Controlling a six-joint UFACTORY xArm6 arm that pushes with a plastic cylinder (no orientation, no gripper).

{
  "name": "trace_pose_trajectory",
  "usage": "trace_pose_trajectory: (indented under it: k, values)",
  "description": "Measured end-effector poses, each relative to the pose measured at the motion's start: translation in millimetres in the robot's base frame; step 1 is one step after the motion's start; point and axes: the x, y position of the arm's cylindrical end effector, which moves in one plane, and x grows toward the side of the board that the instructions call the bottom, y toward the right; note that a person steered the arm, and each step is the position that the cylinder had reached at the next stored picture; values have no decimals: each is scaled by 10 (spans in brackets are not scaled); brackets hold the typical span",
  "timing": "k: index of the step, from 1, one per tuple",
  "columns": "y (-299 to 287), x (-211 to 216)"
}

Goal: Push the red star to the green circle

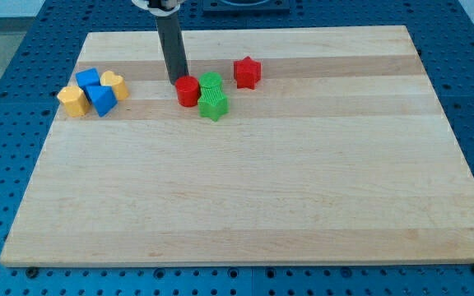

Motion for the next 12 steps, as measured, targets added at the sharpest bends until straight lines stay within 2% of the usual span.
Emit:
trace_pose_trajectory:
  k: [4,5,6,7,8,9,12]
  values:
    - [124,103]
    - [119,-42]
    - [184,-652]
    - [717,-818]
    - [1193,-744]
    - [1312,-558]
    - [1312,-177]
